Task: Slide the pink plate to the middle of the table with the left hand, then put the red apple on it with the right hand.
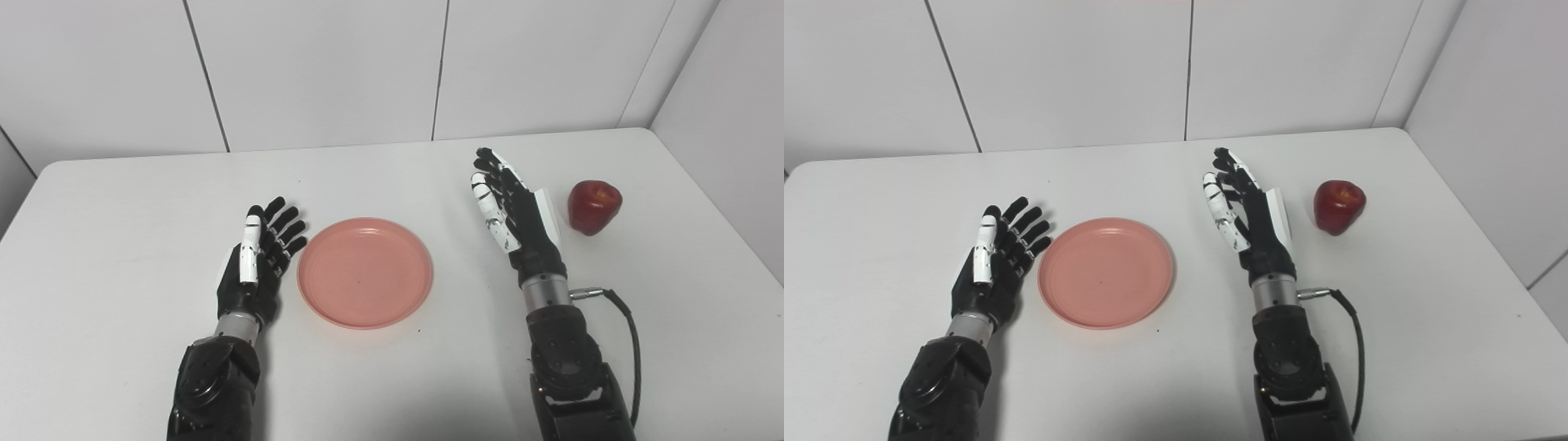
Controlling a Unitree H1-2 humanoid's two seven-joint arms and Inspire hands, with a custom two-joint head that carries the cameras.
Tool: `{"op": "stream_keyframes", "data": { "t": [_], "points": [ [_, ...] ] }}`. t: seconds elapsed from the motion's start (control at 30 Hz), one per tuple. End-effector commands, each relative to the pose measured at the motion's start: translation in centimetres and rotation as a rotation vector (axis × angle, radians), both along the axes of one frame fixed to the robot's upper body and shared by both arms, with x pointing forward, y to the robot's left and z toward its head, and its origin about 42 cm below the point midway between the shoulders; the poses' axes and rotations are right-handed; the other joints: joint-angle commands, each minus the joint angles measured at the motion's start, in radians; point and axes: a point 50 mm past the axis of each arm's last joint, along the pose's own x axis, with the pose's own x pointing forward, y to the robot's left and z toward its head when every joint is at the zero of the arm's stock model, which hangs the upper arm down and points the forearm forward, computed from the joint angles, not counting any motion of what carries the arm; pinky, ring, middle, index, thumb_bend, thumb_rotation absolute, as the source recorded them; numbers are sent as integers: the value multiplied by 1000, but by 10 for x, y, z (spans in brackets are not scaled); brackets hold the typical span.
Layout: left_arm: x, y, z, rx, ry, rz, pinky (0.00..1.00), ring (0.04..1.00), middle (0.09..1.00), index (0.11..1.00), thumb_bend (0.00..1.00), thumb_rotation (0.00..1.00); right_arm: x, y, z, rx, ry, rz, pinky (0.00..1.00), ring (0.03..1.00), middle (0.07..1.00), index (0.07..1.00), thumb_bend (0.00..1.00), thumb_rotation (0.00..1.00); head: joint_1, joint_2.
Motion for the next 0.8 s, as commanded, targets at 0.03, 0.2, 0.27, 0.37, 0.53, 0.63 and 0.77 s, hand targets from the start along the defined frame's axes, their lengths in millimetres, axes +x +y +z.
{"op": "stream_keyframes", "data": {
  "t": [0.03, 0.2, 0.27, 0.37, 0.53, 0.63, 0.77],
  "points": [
    [3, 3, 1, -14, -21, 1, 863, 865, 878, 864, 411, 1000, 4, -5, 26, -59, -89, -24, 720, 810, 831, 845, 559, 832, -7, -2],
    [4, 8, -2, -12, -23, 8, 868, 870, 880, 862, 404, 1000, 1, -15, 43, -138, -115, -70, 744, 820, 845, 852, 656, 757, -25, -11],
    [4, 10, -4, -13, -26, 9, 870, 871, 880, 858, 405, 1000, -1, -19, 50, -147, -122, -81, 763, 832, 848, 858, 691, 691, -33, -15],
    [4, 12, -5, -20, -29, 9, 869, 867, 877, 859, 406, 1000, -3, -24, 59, -159, -134, -101, 752, 827, 846, 863, 732, 587, -41, -18],
    [5, 18, -11, -25, -35, 11, 875, 871, 880, 863, 411, 1000, -5, -38, 78, -266, -156, -151, 745, 834, 863, 888, 784, 495, -61, -27],
    [5, 21, -13, -30, -36, 7, 877, 872, 883, 868, 413, 1000, -5, -48, 85, -311, -155, -190, 750, 846, 875, 909, 844, 477, -63, -29],
    [5, 24, -15, -29, -37, 9, 879, 873, 884, 870, 421, 1000, -5, -63, 92, -382, -150, -253, 763, 863, 890, 924, 881, 483, -68, -33]
  ]
}}
